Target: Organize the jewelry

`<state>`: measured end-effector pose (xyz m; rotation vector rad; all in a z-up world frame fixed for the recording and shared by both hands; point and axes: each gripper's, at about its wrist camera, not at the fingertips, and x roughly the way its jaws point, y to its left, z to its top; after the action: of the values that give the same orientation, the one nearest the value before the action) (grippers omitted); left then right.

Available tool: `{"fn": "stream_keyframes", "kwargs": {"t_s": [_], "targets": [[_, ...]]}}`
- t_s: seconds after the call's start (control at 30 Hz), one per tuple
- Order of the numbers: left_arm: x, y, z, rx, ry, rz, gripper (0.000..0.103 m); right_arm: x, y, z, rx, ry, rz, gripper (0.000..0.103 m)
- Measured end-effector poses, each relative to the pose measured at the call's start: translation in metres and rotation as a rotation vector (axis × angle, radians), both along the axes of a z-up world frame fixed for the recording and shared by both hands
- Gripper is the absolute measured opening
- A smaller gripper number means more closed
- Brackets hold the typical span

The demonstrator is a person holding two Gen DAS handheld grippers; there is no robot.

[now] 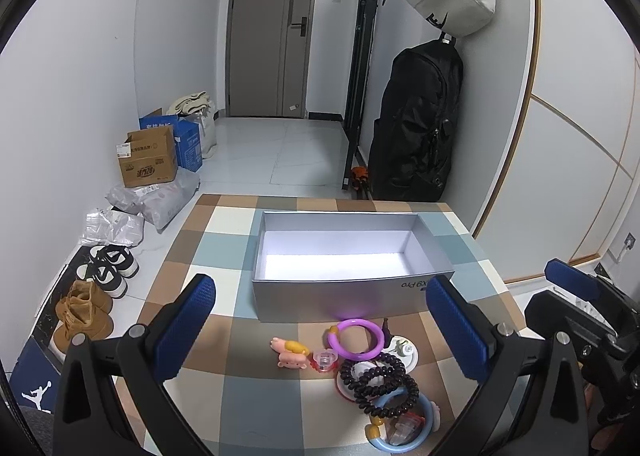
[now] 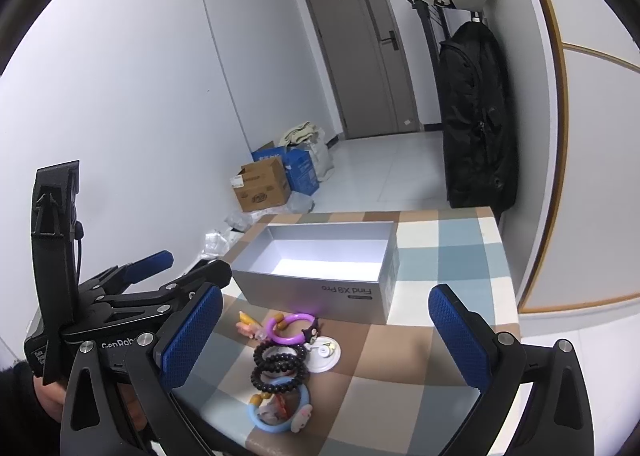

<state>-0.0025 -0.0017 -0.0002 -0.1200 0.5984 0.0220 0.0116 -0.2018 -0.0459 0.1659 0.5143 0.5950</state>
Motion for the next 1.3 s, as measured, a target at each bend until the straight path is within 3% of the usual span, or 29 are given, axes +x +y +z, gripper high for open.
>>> {"fn": "stream_keyframes", "kwargs": {"t_s": [0.6, 0.77, 1.03, 1.3], "targets": [[0.004, 0.001, -0.003, -0.024, 0.035, -0.018, 0.102, 0.002, 0.003, -0.003, -0.020, 0.027, 0.018, 0.103], [0.009, 0.012, -0.008, -0.067, 0.072, -0.009, 0.102, 0.008, 0.009, -0.012, -0.036, 0.116, 0.081, 0.103], [0.016, 0.028, -0.015, -0.136, 0.138, 0.017, 0.102, 0.006, 0.020, -0.024, -0.067, 0.161, 0.164, 0.103], [0.018, 0.050, -0.019, -0.195, 0.208, 0.059, 0.102, 0.005, 0.045, -0.044, -0.132, 0.250, 0.257, 0.095]]}}
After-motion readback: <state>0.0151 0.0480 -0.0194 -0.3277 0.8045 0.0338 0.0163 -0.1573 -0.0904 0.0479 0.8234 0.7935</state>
